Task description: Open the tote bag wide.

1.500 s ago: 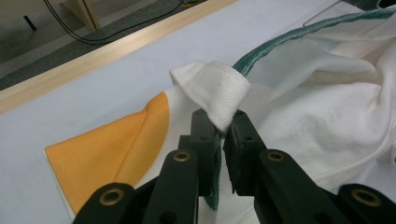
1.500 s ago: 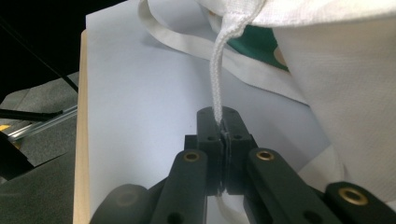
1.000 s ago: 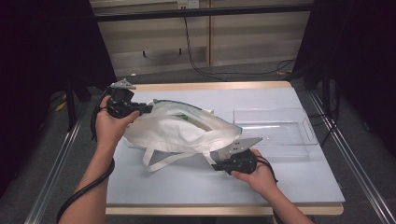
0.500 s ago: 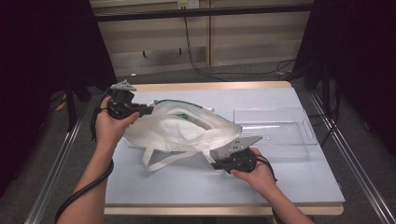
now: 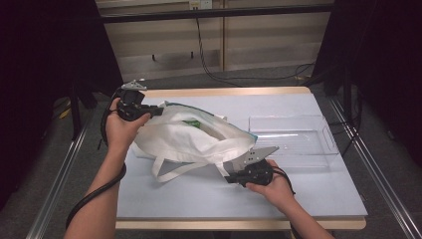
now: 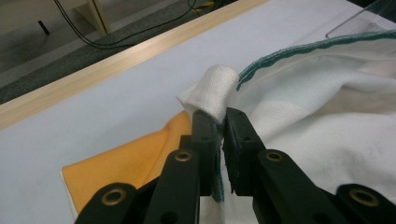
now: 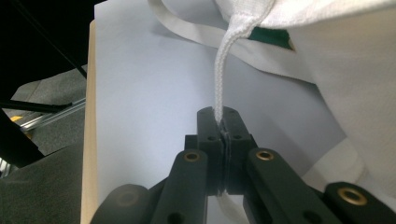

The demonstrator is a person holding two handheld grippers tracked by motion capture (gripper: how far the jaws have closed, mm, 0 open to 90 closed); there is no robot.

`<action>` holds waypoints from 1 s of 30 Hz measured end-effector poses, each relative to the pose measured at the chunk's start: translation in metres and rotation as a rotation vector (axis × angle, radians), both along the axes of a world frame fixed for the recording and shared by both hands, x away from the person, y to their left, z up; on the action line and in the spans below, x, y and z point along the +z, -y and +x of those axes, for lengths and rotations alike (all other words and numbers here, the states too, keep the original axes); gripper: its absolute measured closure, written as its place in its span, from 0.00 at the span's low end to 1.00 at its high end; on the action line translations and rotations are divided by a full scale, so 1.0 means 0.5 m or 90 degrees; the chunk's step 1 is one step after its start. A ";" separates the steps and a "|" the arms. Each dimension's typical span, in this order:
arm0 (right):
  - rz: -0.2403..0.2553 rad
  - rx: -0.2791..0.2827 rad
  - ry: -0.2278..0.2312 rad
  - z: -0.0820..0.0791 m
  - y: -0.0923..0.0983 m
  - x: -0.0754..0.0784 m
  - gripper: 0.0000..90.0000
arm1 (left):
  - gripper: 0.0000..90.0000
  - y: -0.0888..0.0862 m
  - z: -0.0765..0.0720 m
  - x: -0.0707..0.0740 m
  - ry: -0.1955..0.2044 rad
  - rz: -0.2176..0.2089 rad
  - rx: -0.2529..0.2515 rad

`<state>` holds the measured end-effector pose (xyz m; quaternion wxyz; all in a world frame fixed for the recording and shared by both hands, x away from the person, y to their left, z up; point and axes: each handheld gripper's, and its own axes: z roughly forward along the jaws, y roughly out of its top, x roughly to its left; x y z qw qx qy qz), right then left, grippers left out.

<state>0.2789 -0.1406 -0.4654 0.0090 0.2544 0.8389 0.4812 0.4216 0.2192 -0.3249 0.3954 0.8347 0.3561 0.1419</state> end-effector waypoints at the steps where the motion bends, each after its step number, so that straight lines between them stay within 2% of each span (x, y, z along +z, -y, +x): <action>1: 0.000 0.000 0.000 0.000 0.000 0.000 0.98 | 0.93 0.001 0.002 -0.001 0.003 0.000 0.007; 6: 0.001 0.003 -0.009 -0.001 0.003 -0.005 0.98 | 0.93 0.002 0.020 -0.007 0.000 -0.003 0.013; 14: -0.001 0.010 -0.006 -0.001 0.004 -0.006 0.98 | 0.93 0.009 0.039 -0.014 -0.006 -0.005 0.020; 15: -0.002 0.008 -0.009 -0.001 0.004 -0.007 0.98 | 0.93 0.010 0.040 -0.015 -0.005 0.002 0.023; 18: -0.003 0.009 -0.008 -0.001 0.004 -0.011 0.98 | 0.93 0.014 0.045 -0.026 -0.015 -0.006 0.029; 23: 0.002 -0.001 0.002 -0.001 0.007 -0.008 0.98 | 0.92 0.010 0.040 -0.022 -0.019 -0.003 0.015; 24: 0.003 -0.003 0.002 -0.001 0.008 -0.006 0.98 | 0.92 0.010 0.038 -0.021 -0.018 -0.011 0.018; 26: 0.008 -0.006 0.003 0.001 0.009 -0.004 0.97 | 0.92 0.006 0.035 -0.018 -0.018 -0.006 0.009; 29: 0.004 -0.008 0.009 0.003 0.009 0.001 0.97 | 0.91 0.007 0.030 -0.018 -0.017 -0.020 0.007; 30: 0.003 -0.007 0.010 0.002 0.007 0.004 0.97 | 0.90 0.006 0.028 -0.016 -0.016 -0.012 0.004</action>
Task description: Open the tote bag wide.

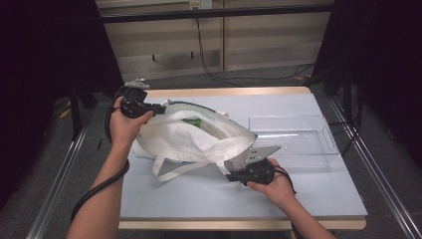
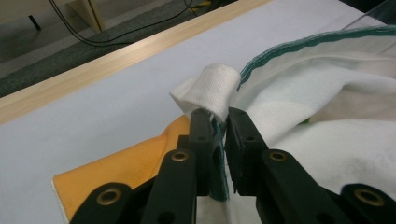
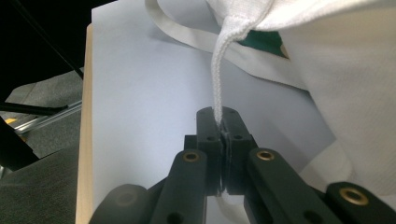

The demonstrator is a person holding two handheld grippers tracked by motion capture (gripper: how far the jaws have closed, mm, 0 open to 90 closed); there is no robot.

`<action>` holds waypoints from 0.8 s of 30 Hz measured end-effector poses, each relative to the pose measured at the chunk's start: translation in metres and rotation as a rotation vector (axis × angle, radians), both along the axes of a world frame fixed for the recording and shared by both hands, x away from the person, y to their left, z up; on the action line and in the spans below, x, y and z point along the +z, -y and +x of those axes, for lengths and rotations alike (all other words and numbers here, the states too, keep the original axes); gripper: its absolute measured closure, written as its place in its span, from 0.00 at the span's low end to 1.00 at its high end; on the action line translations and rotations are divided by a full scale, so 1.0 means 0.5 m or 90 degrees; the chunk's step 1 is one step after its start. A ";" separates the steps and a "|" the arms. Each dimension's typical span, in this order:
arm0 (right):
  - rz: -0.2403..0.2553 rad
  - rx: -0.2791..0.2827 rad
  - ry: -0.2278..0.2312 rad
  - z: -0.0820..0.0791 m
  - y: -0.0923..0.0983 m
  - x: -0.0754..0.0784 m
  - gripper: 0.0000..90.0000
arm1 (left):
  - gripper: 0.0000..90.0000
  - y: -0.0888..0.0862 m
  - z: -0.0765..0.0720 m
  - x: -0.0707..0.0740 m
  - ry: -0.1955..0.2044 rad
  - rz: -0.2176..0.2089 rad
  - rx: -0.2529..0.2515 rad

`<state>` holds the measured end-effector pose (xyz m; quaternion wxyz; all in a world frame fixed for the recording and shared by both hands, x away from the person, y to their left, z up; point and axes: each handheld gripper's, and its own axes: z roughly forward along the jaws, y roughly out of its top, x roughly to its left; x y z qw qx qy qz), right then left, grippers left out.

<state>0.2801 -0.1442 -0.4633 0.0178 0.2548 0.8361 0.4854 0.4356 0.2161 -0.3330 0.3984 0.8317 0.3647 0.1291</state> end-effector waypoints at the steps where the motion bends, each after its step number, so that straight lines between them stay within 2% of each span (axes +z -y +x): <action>1: 0.000 0.000 0.000 0.000 0.000 0.000 0.97 | 0.90 0.000 -0.002 0.000 0.000 -0.004 -0.003; 5: -0.001 0.003 0.005 0.000 -0.001 0.005 0.97 | 0.82 -0.001 -0.015 0.002 0.002 -0.006 -0.011; 6: -0.003 0.001 0.005 -0.001 -0.001 0.006 0.97 | 0.80 0.001 -0.019 0.002 0.003 -0.015 -0.003; 11: -0.005 0.007 0.009 -0.002 -0.003 0.012 0.97 | 0.71 -0.005 -0.034 0.014 0.012 -0.004 -0.012; 12: -0.004 0.004 0.010 -0.002 -0.004 0.013 0.97 | 0.68 -0.003 -0.037 0.014 0.012 -0.013 -0.013; 13: -0.005 0.004 0.007 -0.002 -0.004 0.015 0.97 | 0.67 -0.004 -0.040 0.017 0.012 -0.005 -0.016; 20: -0.008 0.005 0.002 -0.003 -0.006 0.015 0.97 | 0.66 -0.010 -0.060 0.020 0.012 -0.003 -0.022; 22: -0.008 0.005 0.003 -0.004 -0.006 0.014 0.97 | 0.66 -0.012 -0.066 0.020 0.008 -0.017 -0.021; 24: -0.008 0.005 0.003 -0.004 -0.006 0.013 0.97 | 0.66 -0.017 -0.068 0.021 0.011 -0.018 -0.022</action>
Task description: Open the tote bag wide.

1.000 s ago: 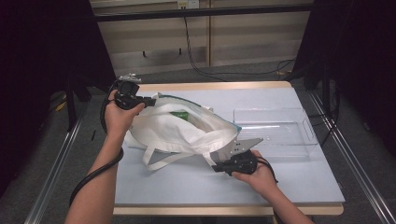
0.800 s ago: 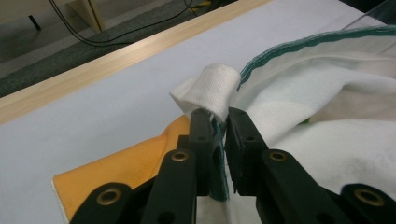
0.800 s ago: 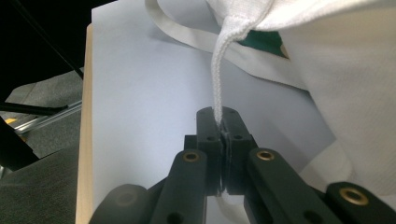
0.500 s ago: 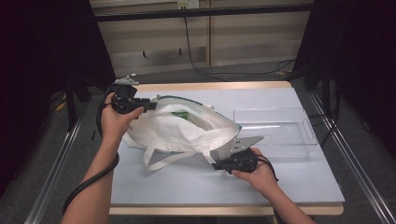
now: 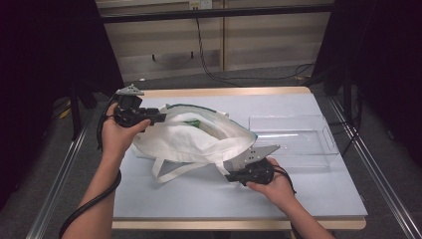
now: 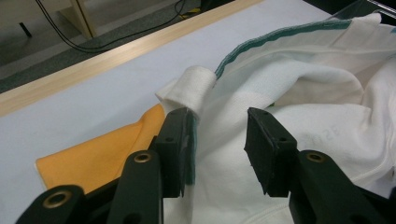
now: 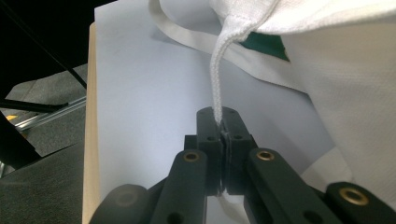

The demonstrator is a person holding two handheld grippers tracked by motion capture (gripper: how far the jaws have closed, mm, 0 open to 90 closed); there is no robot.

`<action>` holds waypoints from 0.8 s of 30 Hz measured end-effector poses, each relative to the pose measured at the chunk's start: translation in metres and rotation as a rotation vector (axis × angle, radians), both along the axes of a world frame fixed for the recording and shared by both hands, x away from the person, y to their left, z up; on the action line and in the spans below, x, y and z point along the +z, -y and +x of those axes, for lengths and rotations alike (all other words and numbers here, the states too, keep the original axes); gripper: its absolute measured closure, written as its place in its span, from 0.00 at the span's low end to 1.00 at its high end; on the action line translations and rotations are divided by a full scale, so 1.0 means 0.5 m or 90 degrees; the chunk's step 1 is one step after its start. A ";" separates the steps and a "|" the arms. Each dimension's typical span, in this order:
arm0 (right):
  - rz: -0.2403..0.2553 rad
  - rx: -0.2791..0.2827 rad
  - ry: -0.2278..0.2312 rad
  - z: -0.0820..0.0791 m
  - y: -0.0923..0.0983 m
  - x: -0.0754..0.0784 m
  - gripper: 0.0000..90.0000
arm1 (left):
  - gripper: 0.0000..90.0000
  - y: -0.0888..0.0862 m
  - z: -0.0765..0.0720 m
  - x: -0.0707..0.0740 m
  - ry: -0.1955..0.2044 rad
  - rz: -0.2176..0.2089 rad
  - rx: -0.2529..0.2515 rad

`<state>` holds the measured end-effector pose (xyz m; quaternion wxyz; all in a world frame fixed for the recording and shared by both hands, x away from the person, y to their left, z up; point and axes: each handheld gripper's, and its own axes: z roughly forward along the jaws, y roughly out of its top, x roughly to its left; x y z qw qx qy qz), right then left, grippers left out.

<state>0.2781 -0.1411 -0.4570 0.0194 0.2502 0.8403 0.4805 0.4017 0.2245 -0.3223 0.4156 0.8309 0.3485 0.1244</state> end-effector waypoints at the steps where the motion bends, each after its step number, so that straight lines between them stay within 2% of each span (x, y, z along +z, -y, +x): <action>1: 0.002 -0.001 -0.002 0.000 0.000 -0.001 0.97 | 0.66 -0.002 -0.001 0.001 -0.003 0.000 0.001; 4: 0.004 -0.001 -0.002 0.001 0.000 0.000 0.97 | 0.65 -0.005 0.000 0.006 0.001 -0.003 -0.003; 10: 0.001 0.001 -0.001 0.003 -0.002 0.001 0.98 | 0.66 0.001 -0.005 0.012 -0.004 0.006 -0.017; 12: 0.002 0.002 -0.003 0.002 -0.001 0.000 0.97 | 0.68 0.004 -0.006 0.010 -0.009 0.003 -0.022; 14: 0.004 0.002 -0.004 0.002 -0.001 -0.002 0.97 | 0.73 0.006 -0.008 0.009 -0.017 -0.013 -0.031; 15: 0.005 0.002 -0.004 0.002 -0.001 -0.002 0.97 | 0.73 0.007 -0.009 0.009 -0.016 -0.006 -0.034; 19: 0.004 0.002 -0.006 0.002 -0.001 -0.001 0.97 | 0.73 0.021 -0.014 0.008 -0.018 -0.009 -0.050; 24: 0.007 0.002 -0.003 0.003 -0.002 0.000 0.97 | 0.71 0.040 -0.007 -0.004 -0.022 0.008 -0.060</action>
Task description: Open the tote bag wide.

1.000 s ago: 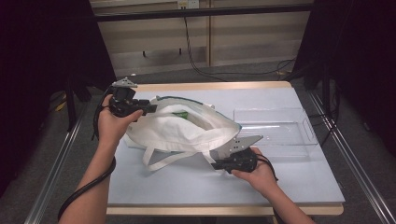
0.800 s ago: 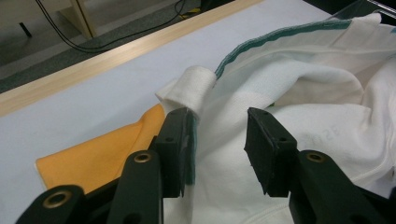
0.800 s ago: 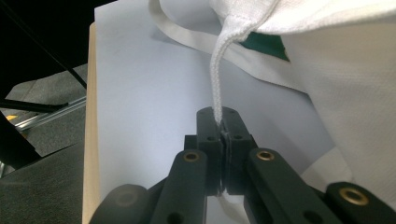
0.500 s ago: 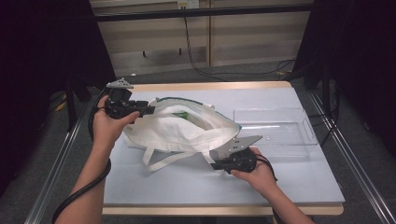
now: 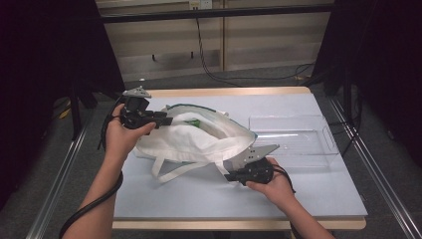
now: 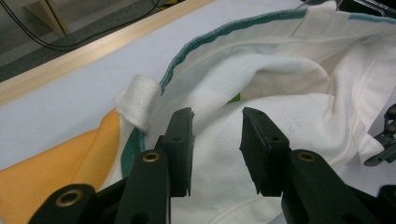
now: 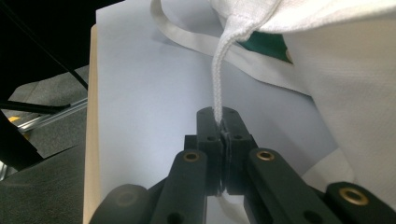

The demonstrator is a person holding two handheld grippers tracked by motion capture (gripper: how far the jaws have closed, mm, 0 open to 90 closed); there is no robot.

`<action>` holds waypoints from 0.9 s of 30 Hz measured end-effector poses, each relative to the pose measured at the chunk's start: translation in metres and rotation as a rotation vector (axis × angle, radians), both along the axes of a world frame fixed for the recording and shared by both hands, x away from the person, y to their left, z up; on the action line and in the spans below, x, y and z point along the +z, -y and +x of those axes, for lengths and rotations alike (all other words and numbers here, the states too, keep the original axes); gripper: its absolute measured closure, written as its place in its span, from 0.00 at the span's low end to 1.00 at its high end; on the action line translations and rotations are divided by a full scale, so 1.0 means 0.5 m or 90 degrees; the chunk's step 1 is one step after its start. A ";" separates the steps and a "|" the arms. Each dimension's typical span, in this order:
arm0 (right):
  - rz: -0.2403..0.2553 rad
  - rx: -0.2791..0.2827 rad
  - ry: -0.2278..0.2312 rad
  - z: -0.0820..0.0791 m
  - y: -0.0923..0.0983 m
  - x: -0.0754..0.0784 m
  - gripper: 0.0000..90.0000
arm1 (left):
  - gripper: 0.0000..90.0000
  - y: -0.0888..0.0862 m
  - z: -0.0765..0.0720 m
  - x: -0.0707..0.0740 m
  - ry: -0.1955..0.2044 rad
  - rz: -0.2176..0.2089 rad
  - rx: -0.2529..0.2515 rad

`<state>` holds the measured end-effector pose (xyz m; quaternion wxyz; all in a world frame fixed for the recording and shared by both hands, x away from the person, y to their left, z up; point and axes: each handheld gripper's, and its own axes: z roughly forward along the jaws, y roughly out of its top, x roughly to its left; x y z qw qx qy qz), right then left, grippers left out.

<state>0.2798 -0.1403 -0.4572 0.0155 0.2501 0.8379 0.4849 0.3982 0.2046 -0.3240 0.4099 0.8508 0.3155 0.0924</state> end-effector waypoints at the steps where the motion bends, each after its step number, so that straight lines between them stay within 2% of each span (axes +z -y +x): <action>1: 0.002 0.002 -0.002 -0.001 0.000 -0.001 0.97 | 0.71 0.003 0.003 -0.004 -0.003 0.002 -0.003; 2: 0.002 0.002 -0.002 -0.001 0.000 -0.001 0.97 | 0.71 0.006 0.005 -0.006 -0.001 0.010 -0.003; 6: 0.000 0.005 -0.003 -0.002 0.001 -0.002 0.97 | 0.67 0.019 0.015 -0.022 0.010 0.013 -0.003; 8: 0.000 0.006 -0.003 -0.002 0.002 -0.002 0.98 | 0.63 0.025 0.020 -0.030 0.022 0.012 -0.006; 11: 0.004 0.011 -0.007 -0.002 0.003 -0.001 0.98 | 0.61 0.030 0.029 -0.039 0.026 0.012 -0.007; 14: 0.001 0.020 -0.010 -0.004 0.001 -0.002 0.98 | 0.52 0.037 0.037 -0.048 0.035 0.002 -0.005; 17: 0.010 0.025 -0.019 -0.005 0.000 -0.006 0.98 | 0.45 0.047 0.043 -0.055 0.039 0.030 -0.015; 18: 0.012 0.026 -0.019 -0.004 0.000 -0.007 0.98 | 0.43 0.049 0.043 -0.057 0.041 0.025 -0.010; 19: 0.011 0.025 -0.019 -0.004 0.000 -0.007 0.98 | 0.42 0.052 0.045 -0.059 0.038 0.032 -0.010; 20: 0.011 0.027 -0.020 -0.004 0.001 -0.008 0.98 | 0.42 0.054 0.046 -0.061 0.040 0.034 -0.009; 21: 0.011 0.028 -0.021 -0.005 0.000 -0.008 0.98 | 0.42 0.053 0.048 -0.061 0.041 0.049 -0.016; 22: 0.009 0.031 -0.020 -0.005 0.000 -0.008 0.98 | 0.42 0.055 0.049 -0.064 0.040 0.041 -0.009; 23: 0.007 0.036 -0.023 -0.006 -0.001 -0.008 0.98 | 0.42 0.057 0.050 -0.065 0.035 0.045 -0.009; 26: 0.003 0.041 -0.019 -0.007 -0.003 -0.009 0.98 | 0.46 0.062 0.051 -0.068 0.039 0.054 -0.005; 27: 0.003 0.042 -0.021 -0.007 -0.003 -0.009 0.98 | 0.49 0.062 0.052 -0.067 0.041 0.066 -0.009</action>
